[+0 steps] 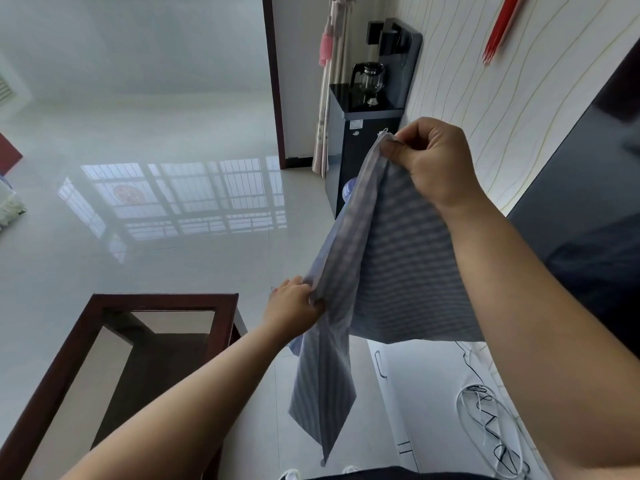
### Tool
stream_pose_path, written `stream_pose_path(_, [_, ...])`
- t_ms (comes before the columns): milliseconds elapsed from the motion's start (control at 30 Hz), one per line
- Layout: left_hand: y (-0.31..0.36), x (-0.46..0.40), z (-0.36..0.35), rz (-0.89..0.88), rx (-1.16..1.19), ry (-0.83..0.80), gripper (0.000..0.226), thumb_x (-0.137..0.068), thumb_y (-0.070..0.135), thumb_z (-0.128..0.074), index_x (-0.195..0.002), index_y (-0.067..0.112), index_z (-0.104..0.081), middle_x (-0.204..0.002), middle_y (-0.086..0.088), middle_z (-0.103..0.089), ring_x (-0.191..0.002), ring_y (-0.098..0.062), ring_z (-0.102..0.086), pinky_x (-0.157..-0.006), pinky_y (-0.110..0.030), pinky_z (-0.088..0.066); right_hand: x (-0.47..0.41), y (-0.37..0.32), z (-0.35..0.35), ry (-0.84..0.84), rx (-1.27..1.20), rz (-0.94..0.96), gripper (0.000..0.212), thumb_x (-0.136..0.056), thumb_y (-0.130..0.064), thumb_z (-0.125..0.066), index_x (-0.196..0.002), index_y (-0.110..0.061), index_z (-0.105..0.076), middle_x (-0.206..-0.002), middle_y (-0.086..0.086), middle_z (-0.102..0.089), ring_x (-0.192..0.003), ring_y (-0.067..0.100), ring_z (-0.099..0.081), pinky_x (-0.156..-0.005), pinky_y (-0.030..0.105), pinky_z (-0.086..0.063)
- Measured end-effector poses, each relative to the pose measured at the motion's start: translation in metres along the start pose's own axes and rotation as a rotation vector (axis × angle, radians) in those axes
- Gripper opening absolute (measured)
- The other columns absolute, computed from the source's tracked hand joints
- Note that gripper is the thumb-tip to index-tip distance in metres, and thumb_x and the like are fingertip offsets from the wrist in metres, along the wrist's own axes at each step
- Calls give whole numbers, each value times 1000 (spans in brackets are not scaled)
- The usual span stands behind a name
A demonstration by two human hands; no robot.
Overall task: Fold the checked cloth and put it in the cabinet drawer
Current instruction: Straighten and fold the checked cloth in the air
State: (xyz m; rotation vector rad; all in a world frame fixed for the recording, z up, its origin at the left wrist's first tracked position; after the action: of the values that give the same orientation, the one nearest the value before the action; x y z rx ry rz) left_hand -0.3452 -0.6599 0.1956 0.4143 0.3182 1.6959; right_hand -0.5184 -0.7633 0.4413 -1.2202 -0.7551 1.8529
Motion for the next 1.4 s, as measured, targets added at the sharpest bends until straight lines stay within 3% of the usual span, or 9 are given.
stream_pose_path(100, [-20,4,5,169,170,85,34,-88,38,-59,-92,5,-66,-94,-4,-53,-88,-28,-57,-72,-33,-43,0,6,-2,32,-4,1,22,-82,-20,-73,-67,-27,-58,-66,-11,-58,-57,-3,-51,-62,13,-44])
stream_pose_path(200, [-34,6,23,116,137,119,31,-89,30,-62,-86,-1,-64,-89,-4,-52,-81,-28,-55,-67,-32,-39,-2,14,-1,51,13,6,23,-83,-20,-72,-67,-27,-57,-66,-11,-57,-56,-5,-51,-61,11,-43])
stream_pose_path(500, [-33,15,56,-140,-44,-373,20,-94,5,-49,-82,-3,-62,-93,-10,-52,-87,-24,-52,-77,-25,-37,-6,54,4,16,60,-75,27,-84,-24,-71,-64,-30,-54,-65,-12,-54,-53,-8,-49,-58,8,-40])
stream_pose_path(700, [-50,35,46,26,456,-108,17,-88,5,-65,-75,15,-68,-65,14,-60,-66,3,-52,-71,-19,-39,-8,64,5,24,-19,-119,24,-82,-24,-73,-65,-27,-57,-65,-10,-56,-58,-1,-48,-62,16,-43])
stream_pose_path(767, [-61,40,41,57,615,-45,25,-82,8,-74,-65,26,-69,-61,12,-59,-66,-5,-53,-72,-24,-42,-10,59,1,-2,-1,-98,24,-83,-23,-72,-65,-27,-57,-66,-10,-56,-60,1,-48,-62,15,-43])
stream_pose_path(1000, [-38,53,32,-32,639,-286,25,-91,10,-63,-79,28,-74,-73,12,-70,-72,-1,-61,-73,-19,-48,-23,49,-6,-87,119,-95,25,-82,-25,-73,-65,-28,-54,-65,-12,-54,-48,-11,-48,-53,4,-36])
stream_pose_path(1100, [-47,53,26,71,702,-134,23,-94,16,-58,-85,30,-74,-84,0,-73,-82,-22,-68,-81,-39,-53,-24,52,2,-75,114,-112,25,-83,-24,-72,-65,-26,-55,-65,-12,-54,-50,-8,-50,-51,3,-36])
stream_pose_path(1233, [-36,59,14,229,914,177,22,-96,11,-44,-86,15,-63,-85,-3,-64,-83,-17,-57,-81,-34,-44,-17,57,5,-75,95,-129,14,-84,-23,-71,-77,-14,-62,-66,-11,-55,-53,-4,-50,-51,4,-37])
stream_pose_path(1400, [-19,69,24,150,625,474,15,-83,21,-31,-83,13,-44,-68,-1,-48,-63,-20,-45,-64,-39,-37,-14,63,16,-50,80,-139,12,-86,-23,-69,-83,-12,-64,-68,-10,-56,-60,1,-48,-55,6,-40])
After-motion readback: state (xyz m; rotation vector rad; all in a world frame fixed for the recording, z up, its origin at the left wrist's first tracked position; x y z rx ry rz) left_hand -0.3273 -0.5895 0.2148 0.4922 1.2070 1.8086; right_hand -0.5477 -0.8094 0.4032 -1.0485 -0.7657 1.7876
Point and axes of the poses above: each hand's wrist, its own x-axis away from the middle knuckle, its own z-axis out of the back of the hand, y = z × x, the point moved 6 cm from there along -x, towards the middle knuckle
